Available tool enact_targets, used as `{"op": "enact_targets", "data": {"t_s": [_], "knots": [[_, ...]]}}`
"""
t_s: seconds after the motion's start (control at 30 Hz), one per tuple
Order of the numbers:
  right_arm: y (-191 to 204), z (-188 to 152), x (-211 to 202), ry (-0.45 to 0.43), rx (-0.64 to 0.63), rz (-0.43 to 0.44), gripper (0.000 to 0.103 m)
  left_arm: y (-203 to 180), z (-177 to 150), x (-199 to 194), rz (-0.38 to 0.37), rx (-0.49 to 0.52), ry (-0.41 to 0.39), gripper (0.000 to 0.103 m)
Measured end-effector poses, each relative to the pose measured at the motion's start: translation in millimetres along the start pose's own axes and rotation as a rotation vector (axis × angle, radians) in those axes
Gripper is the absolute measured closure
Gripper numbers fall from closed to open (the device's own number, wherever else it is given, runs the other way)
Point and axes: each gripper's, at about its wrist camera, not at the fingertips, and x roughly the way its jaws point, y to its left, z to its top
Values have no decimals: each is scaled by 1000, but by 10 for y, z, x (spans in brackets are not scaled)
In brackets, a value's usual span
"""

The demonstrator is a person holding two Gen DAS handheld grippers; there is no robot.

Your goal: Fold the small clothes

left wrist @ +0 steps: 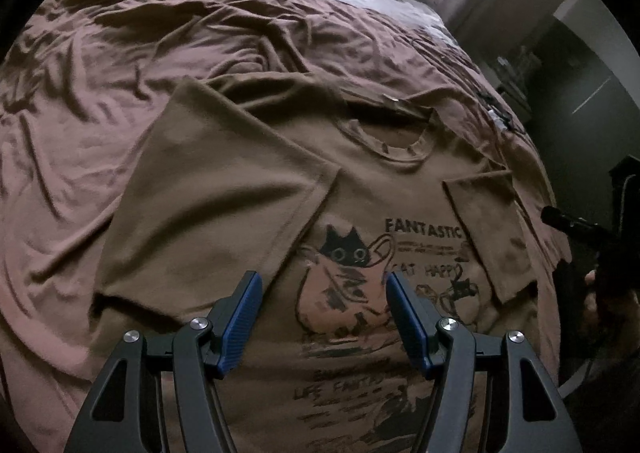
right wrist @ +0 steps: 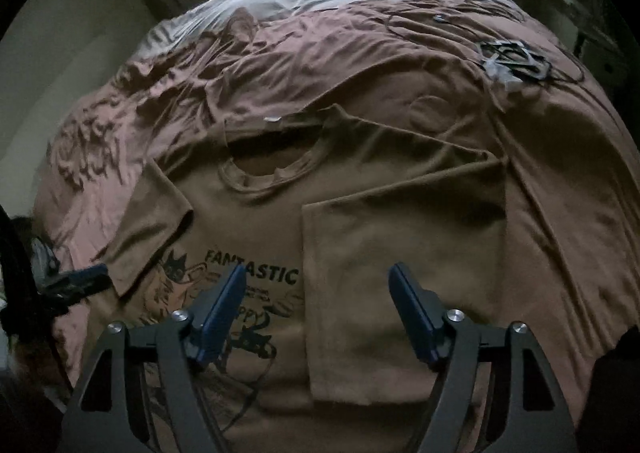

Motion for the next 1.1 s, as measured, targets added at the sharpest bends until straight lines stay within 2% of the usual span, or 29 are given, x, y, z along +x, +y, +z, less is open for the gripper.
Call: {"op": "enact_targets", "data": {"t_s": [0.2,0.47,0.5,0.57,0.63,0.73,0.83,0.97,1.1], "knots": [[-384,-106,-268,-57,72,25,30,-263,54,125,-16,34,6,37],[-801,-443,-370,-76,163,-42,31,-670,191,387,-30,102,23,37],[-819,-469,-366,-78,164,-46,34,-701,206,420,-30,108,24,37],[-890,-525,-327,-76,172,-55,50,-775,241,495,-31,126,28,37],[-950,-549,-269,-66,190,-49,59,-863,284,579,-28,151,30,37],[-1020,-560,-144,-47,195,-57,60,-974,362,706,-37,175,30,37],[-1088,-526,18,-26,190,-64,68,-1077,454,869,-41,189,32,37],[-1222,-396,219,-6,196,-93,69,-1259,567,1116,-52,220,32,37],[-1293,-253,360,-4,181,-114,71,-1426,629,1338,-30,279,25,37]]}}
